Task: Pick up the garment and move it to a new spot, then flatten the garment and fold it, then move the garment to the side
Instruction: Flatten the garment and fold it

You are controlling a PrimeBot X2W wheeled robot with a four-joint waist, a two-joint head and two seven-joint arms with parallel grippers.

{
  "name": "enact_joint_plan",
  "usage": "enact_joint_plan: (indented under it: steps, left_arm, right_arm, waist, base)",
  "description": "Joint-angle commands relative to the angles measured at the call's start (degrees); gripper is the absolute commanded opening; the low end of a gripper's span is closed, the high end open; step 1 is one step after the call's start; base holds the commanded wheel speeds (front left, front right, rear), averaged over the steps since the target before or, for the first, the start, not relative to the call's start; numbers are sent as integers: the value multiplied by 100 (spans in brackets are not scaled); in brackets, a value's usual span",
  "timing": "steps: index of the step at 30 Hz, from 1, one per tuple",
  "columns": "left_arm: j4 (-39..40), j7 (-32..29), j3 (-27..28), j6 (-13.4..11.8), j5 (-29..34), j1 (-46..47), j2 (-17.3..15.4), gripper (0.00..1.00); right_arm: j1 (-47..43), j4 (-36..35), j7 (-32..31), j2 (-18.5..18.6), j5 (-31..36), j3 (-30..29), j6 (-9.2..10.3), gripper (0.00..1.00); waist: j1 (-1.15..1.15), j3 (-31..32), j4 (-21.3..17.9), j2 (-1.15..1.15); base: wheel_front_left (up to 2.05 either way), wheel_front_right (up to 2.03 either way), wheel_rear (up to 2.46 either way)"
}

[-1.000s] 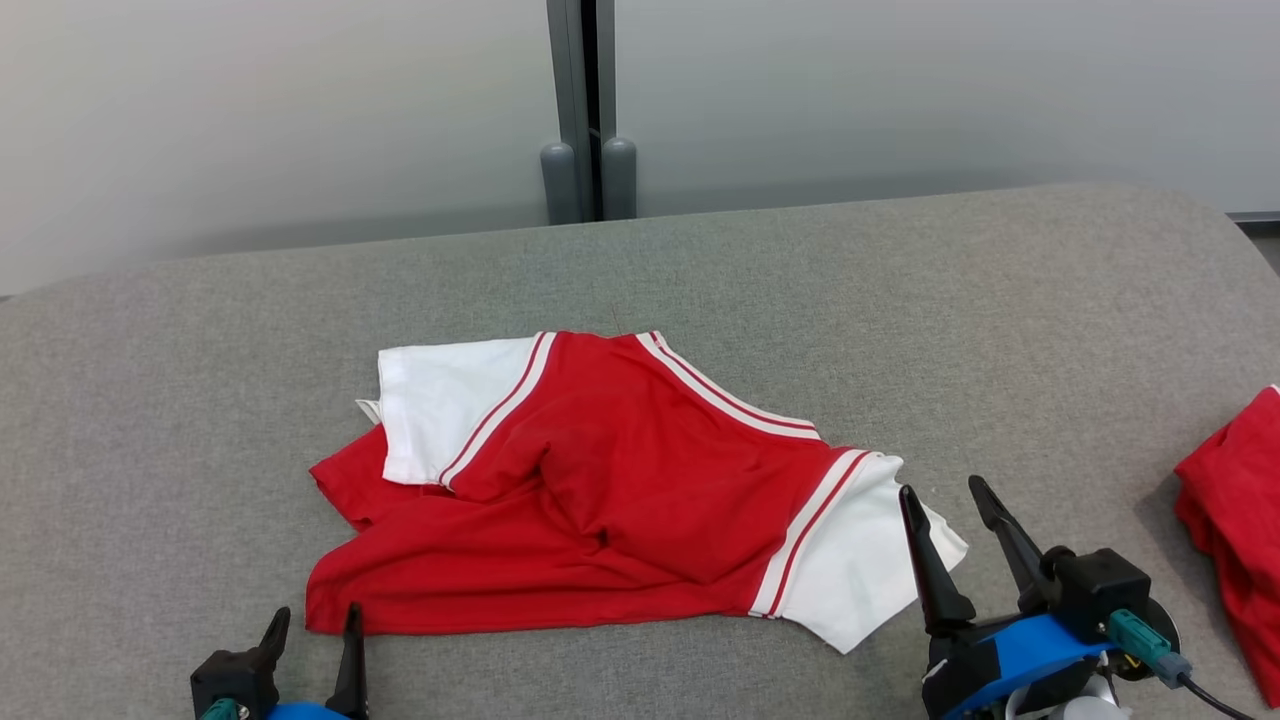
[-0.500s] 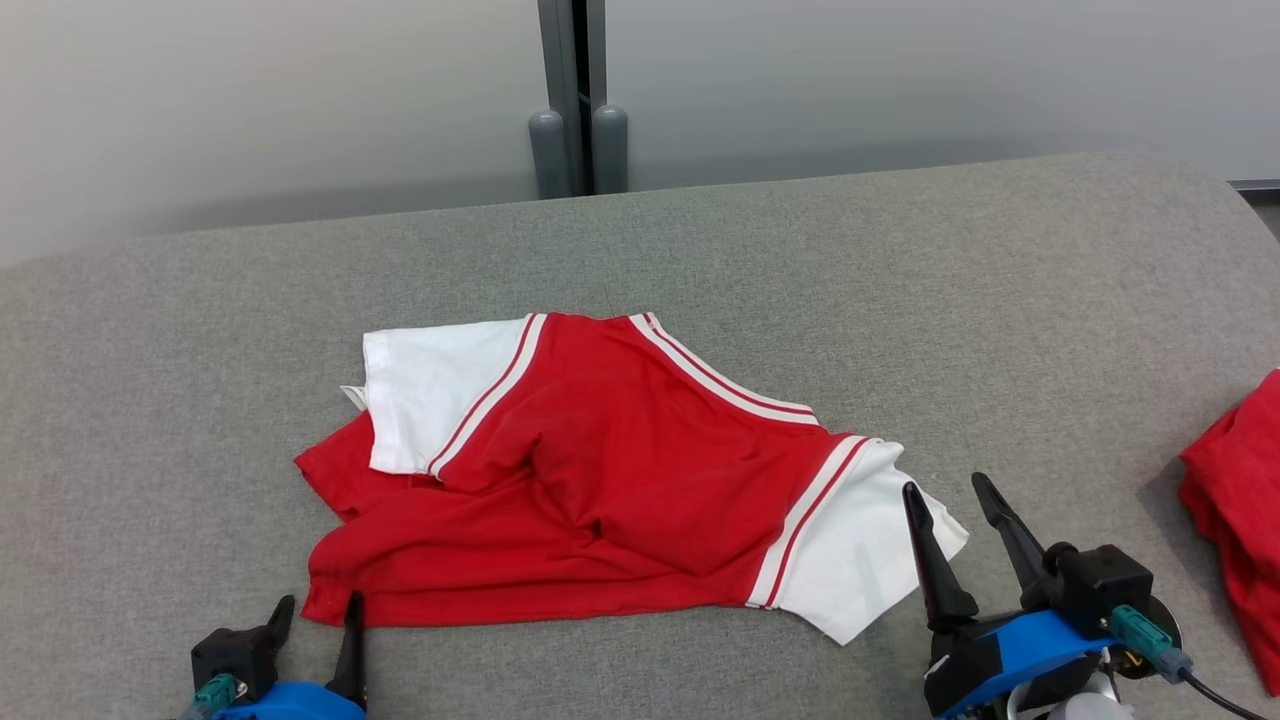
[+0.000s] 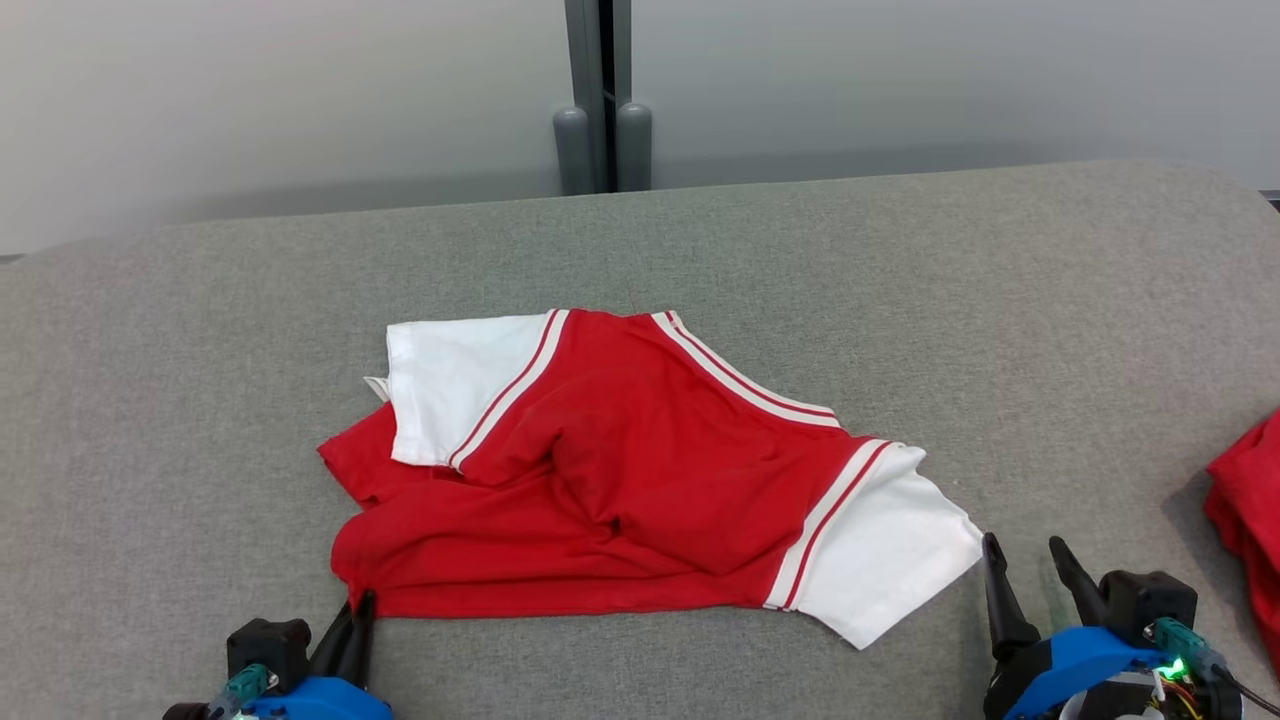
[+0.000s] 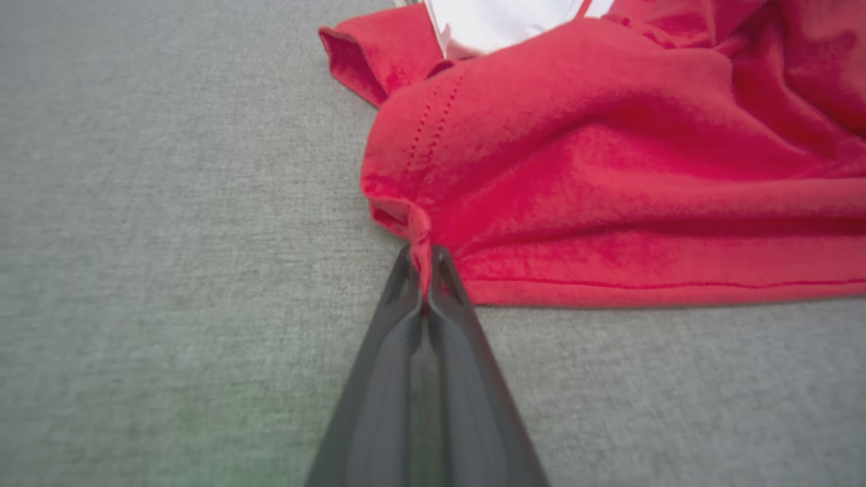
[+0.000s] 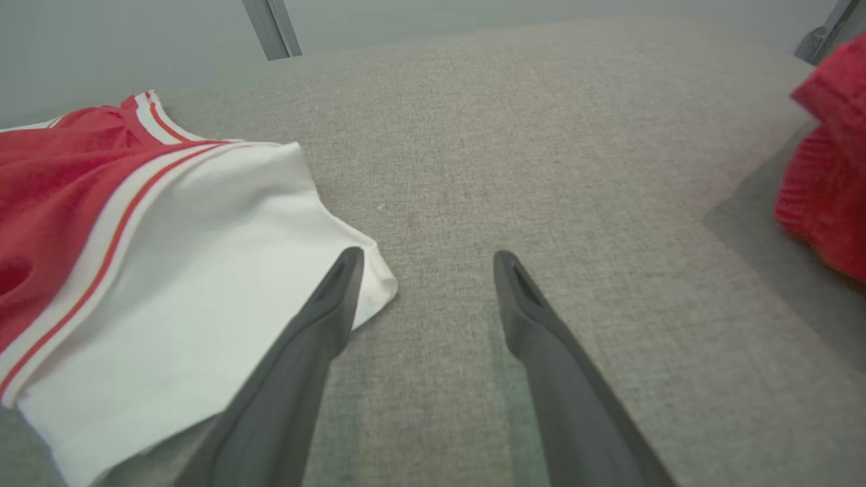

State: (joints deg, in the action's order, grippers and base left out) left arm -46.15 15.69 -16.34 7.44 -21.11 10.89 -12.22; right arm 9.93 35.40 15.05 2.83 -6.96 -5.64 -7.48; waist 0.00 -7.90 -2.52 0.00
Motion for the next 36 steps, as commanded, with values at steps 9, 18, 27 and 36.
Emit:
enact_joint_plan:
  steps: [9, 18, 27, 36]
  left_arm:
    - [76, -102, -388, -1, -236, -184, -111, 0]
    - [952, -55, -398, 0, -665, -125, -88, 0]
    - [2317, -48, 28, 1, -612, 53, -248, 0]
    - [3485, -48, 535, 0, -839, 778, -652, 0]
  right_arm:
    - [557, 1210, -5, 4, 441, 99, -2, 24]
    - [572, 620, 12, 10, 54, 306, -2, 0]
    - [470, -1194, 12, 16, -800, 425, -2, 0]
    - [1296, -2650, 12, 16, -1439, 332, -2, 0]
  waist:
    - [0, -148, 227, 0]
    - [0, -36, 207, 0]
    - [0, 375, 223, 0]
    - [0, 758, 143, 0]
  base:
    - [0, 0, 0]
    - [0, 0, 0]
    - [0, 0, 0]
    - [0, 0, 0]
